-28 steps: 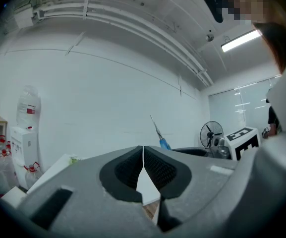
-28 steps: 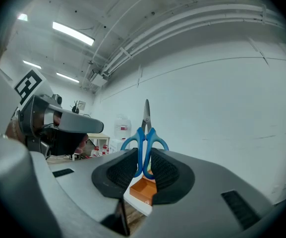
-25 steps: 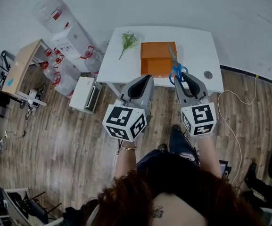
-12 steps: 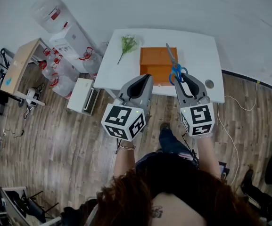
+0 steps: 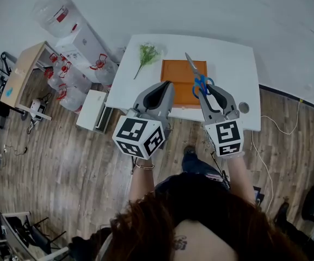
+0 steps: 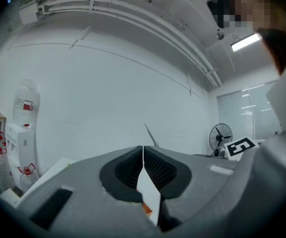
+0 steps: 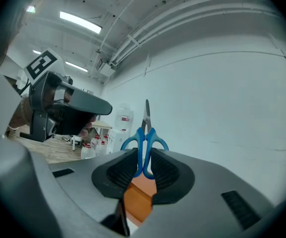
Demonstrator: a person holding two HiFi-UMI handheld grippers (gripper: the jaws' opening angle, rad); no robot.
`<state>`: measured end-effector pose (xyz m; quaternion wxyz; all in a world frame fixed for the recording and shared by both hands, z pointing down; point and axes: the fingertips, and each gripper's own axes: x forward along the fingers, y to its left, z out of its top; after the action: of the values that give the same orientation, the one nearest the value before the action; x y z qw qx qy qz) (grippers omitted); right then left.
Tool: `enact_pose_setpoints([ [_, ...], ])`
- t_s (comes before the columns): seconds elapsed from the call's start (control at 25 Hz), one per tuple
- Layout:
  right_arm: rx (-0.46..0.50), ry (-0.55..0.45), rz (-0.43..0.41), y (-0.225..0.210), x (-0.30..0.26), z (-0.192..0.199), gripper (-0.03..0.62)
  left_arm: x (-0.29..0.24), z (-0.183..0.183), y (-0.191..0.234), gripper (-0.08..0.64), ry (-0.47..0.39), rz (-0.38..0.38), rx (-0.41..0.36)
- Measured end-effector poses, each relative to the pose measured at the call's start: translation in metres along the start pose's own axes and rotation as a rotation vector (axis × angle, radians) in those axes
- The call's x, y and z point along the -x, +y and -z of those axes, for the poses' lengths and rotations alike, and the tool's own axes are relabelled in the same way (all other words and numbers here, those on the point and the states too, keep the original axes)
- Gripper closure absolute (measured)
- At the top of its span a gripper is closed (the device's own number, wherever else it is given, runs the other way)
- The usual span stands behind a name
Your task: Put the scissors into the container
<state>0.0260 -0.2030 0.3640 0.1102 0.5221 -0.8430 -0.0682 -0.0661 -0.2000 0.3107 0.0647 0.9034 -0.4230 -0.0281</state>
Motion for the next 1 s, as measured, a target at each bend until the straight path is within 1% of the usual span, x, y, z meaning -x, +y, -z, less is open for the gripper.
enact_pose_setpoints([
  [0.32, 0.06, 0.054, -0.058, -0.014, -0.038, 0.019, 0.512, -0.031, 0.0, 0.022, 0.538, 0.016, -0.03, -0.006],
  [0.72, 0.183, 0.156, -0.139, -0.023, -0.072, 0.058, 0.512, -0.06, -0.001, 0.037, 0.538, 0.029, -0.053, -0.013],
  [1.0, 0.264, 0.225, -0.202, -0.017, -0.091, 0.09, 0.512, -0.071, 0.002, 0.048, 0.538, 0.045, -0.066, -0.015],
])
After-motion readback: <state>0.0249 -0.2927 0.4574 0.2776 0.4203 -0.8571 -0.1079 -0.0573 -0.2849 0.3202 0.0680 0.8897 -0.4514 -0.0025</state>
